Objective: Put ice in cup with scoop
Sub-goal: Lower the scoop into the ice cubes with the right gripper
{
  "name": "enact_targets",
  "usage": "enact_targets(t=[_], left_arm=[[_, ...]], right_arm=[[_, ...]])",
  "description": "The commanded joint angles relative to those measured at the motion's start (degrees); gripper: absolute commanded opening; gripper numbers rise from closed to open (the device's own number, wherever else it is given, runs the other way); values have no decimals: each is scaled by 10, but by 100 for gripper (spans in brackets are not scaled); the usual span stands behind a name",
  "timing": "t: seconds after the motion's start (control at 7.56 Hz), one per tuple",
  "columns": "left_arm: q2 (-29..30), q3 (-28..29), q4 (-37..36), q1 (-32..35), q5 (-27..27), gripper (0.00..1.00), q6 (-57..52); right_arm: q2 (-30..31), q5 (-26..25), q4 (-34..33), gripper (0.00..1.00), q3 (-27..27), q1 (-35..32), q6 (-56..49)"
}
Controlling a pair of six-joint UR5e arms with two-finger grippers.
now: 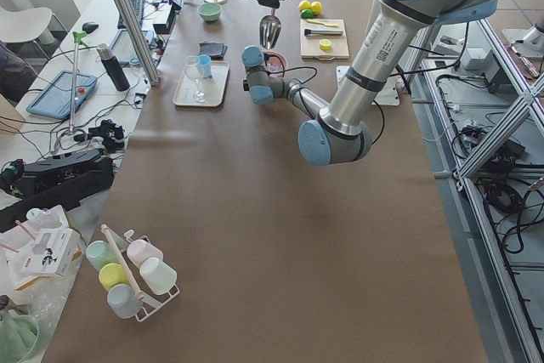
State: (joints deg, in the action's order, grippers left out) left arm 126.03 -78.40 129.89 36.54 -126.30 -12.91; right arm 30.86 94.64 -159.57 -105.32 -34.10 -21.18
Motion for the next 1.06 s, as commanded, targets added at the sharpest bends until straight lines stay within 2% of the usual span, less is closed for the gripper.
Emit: enact_targets(t=[0.0, 0.53, 0.93], left_arm=[[2, -2, 9, -9, 5, 99, 4], [5, -2, 10, -16, 15, 99, 5], [5, -3, 10, -16, 15, 99, 5]], right_arm=[[-49, -30, -1, 0, 83, 22, -2], [-22, -43, 52, 0, 88, 38, -2], [-19, -55, 58, 0, 104, 45, -2]])
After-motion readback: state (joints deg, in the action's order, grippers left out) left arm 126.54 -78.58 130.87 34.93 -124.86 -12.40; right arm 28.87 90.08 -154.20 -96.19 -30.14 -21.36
